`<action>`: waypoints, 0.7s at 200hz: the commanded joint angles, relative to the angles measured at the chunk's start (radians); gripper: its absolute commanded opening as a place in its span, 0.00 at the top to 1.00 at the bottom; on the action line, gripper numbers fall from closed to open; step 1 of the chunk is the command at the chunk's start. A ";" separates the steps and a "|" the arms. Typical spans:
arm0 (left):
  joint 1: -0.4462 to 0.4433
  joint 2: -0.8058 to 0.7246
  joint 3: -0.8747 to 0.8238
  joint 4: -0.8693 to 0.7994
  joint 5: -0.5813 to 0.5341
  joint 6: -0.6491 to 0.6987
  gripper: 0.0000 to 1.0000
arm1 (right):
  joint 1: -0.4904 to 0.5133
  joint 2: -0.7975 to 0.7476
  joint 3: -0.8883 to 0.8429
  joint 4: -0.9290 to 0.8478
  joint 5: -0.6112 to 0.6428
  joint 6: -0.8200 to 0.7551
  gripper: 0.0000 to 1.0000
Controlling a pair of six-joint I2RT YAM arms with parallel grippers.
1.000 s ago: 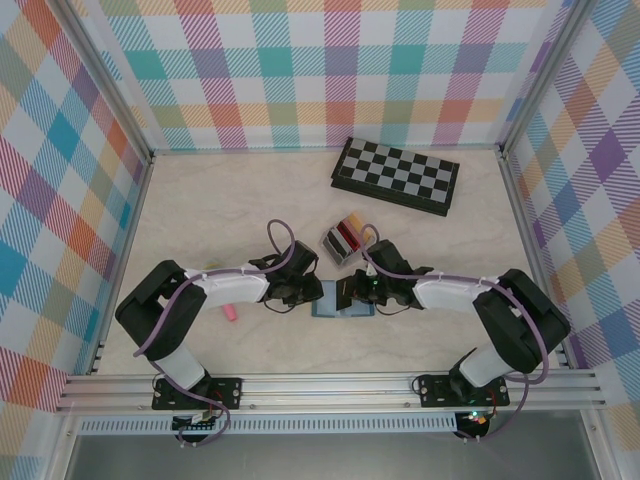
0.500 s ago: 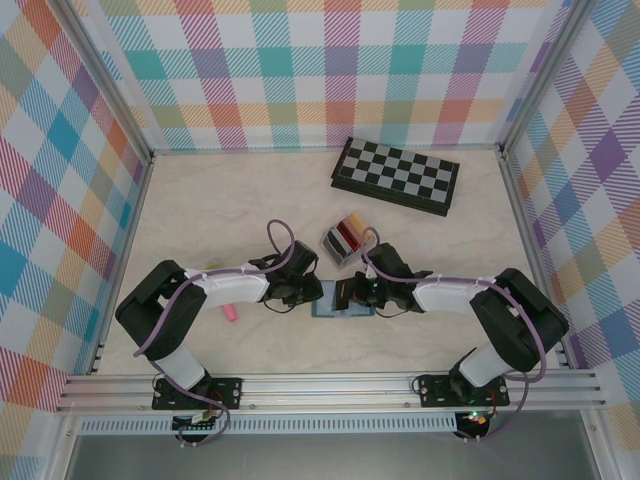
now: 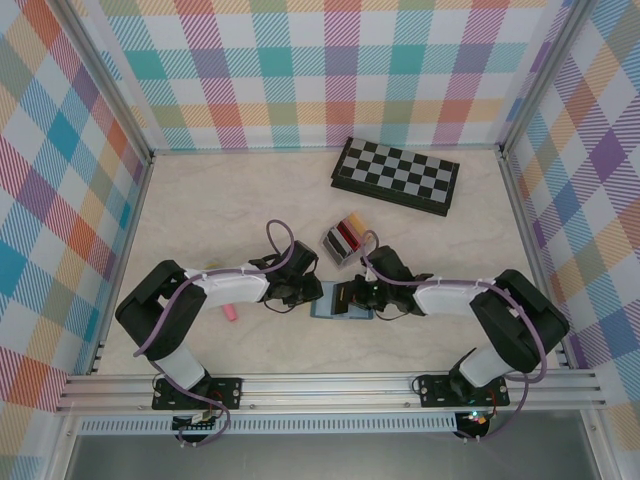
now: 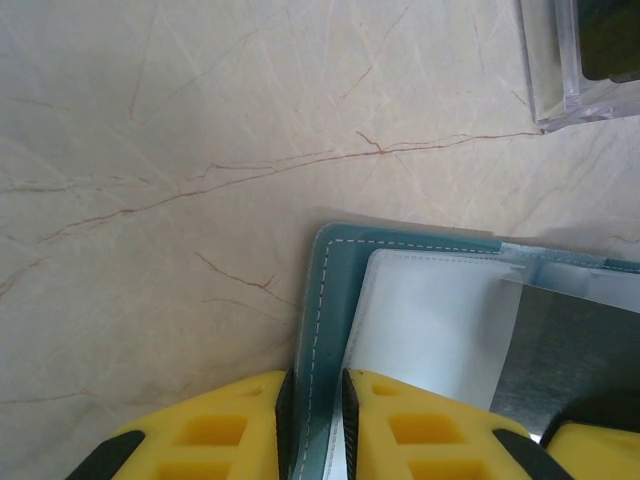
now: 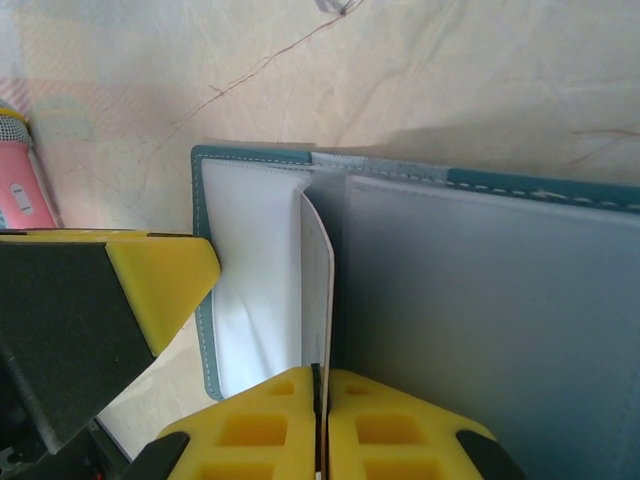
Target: Put the credit cards into the card holder
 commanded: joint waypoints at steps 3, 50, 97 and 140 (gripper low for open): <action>-0.003 0.035 -0.012 0.036 0.023 -0.005 0.78 | 0.014 0.070 0.016 -0.006 -0.048 0.018 0.90; -0.002 0.022 -0.021 0.032 0.015 -0.007 0.78 | 0.019 0.089 0.056 -0.039 -0.049 0.005 0.86; -0.003 0.013 -0.028 0.026 0.008 -0.005 0.78 | 0.018 0.029 0.139 -0.312 0.066 -0.080 0.71; -0.002 0.019 -0.026 0.030 0.013 -0.003 0.79 | 0.018 0.018 0.178 -0.405 0.101 -0.107 0.63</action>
